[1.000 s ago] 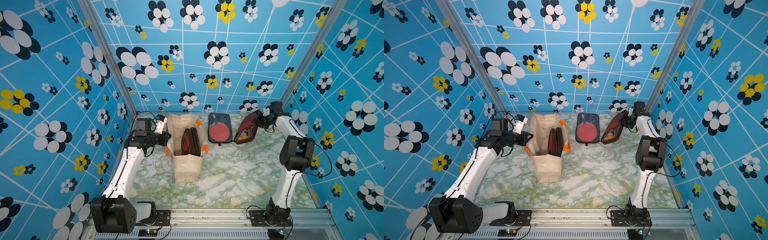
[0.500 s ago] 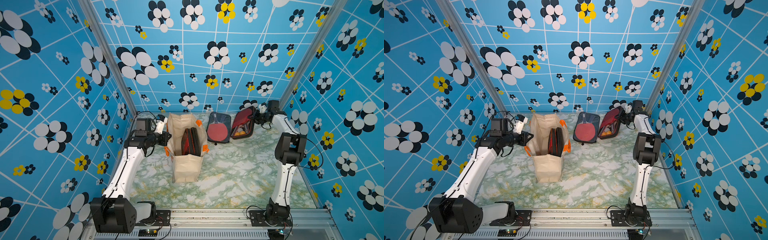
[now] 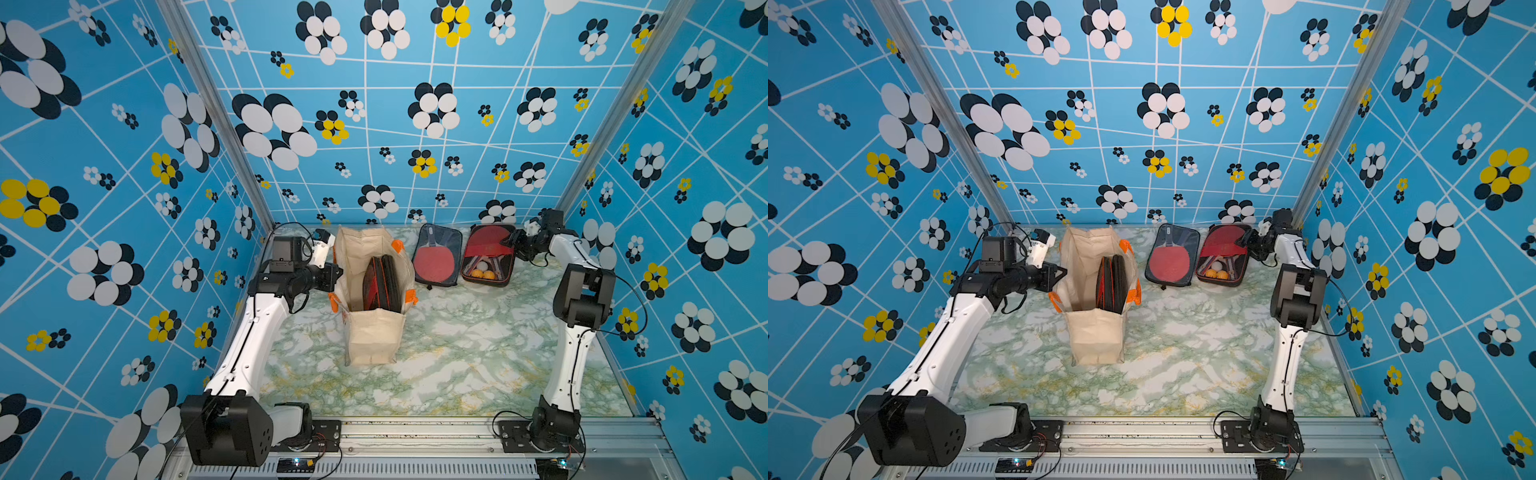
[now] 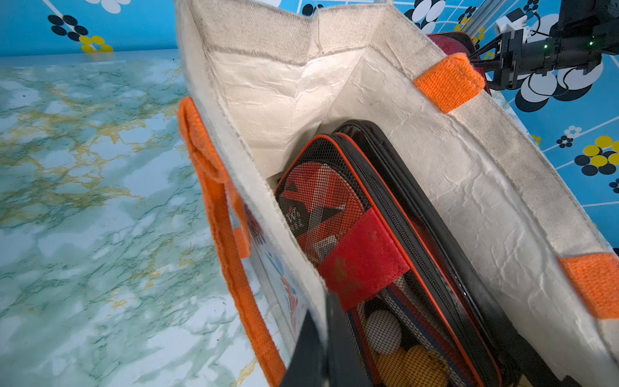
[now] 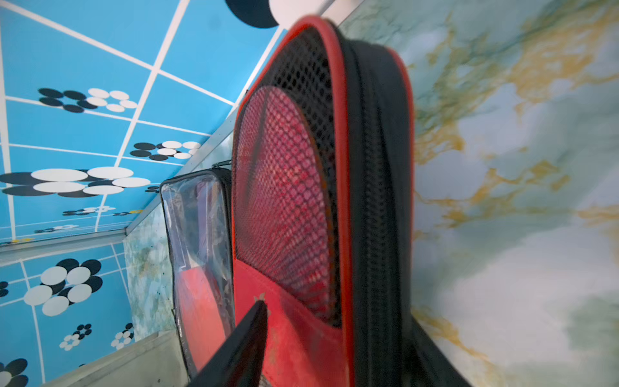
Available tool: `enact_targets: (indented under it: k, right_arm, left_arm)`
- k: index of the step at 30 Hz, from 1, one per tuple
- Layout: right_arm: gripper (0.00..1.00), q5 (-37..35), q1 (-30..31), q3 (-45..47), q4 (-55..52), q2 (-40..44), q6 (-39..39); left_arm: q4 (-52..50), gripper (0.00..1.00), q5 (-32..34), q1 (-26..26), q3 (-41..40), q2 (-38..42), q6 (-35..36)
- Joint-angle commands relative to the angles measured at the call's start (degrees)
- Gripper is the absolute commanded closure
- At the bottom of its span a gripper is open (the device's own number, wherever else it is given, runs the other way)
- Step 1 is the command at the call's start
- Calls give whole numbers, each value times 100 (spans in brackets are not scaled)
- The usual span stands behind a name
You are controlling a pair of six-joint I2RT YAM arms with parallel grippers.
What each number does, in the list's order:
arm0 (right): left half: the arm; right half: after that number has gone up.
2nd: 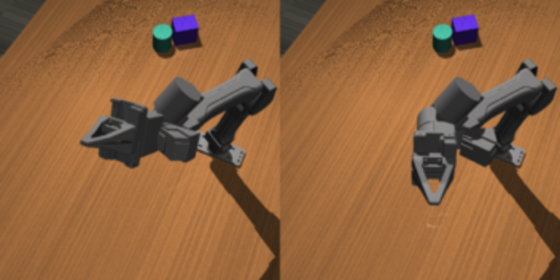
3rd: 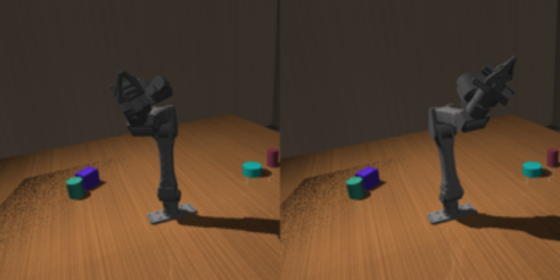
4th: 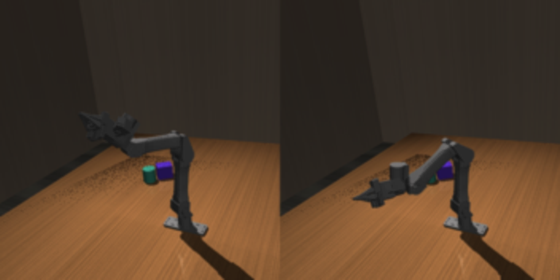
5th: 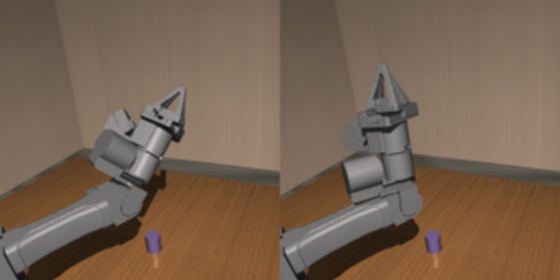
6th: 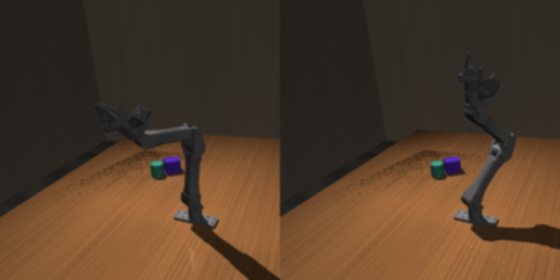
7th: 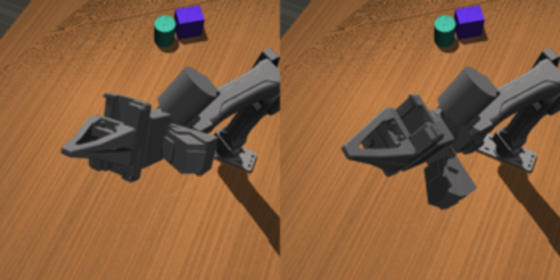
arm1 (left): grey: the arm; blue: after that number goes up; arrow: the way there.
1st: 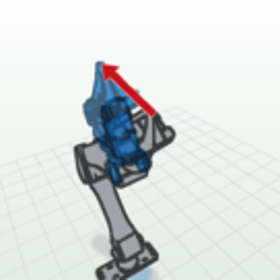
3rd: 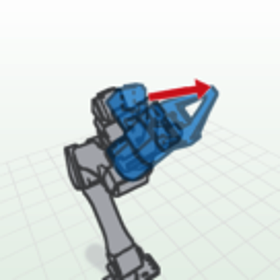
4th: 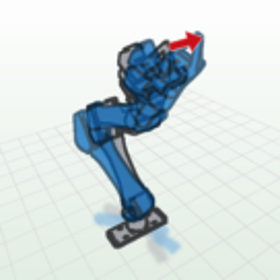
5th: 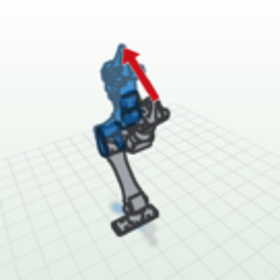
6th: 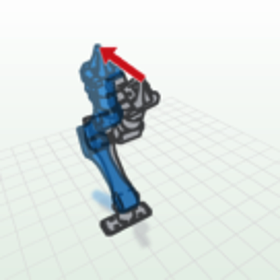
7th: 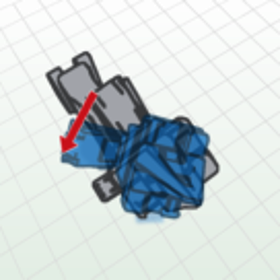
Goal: Remove the ping pong set from the canvas bag
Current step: Place the ping pong set at the center of the board.
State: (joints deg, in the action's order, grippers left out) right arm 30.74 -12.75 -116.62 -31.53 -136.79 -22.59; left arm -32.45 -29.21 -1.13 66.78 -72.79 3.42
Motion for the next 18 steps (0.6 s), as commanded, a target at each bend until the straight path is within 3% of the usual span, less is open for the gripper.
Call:
enact_targets:
  k: [1, 11, 18]
  right_arm:
    - [34, 98, -25, -67, -53, -76, -72]
    - [28, -474, -61, 46, -229, 179, 45]
    - [28, -540, -45, 447, -92, 725, -137]
  left_arm:
    - [112, 100, -111, -22, -17, 0, -7]
    - [141, 100, -27, -42, -48, 11, 45]
    - [138, 77, -14, -42, -35, -16, 53]
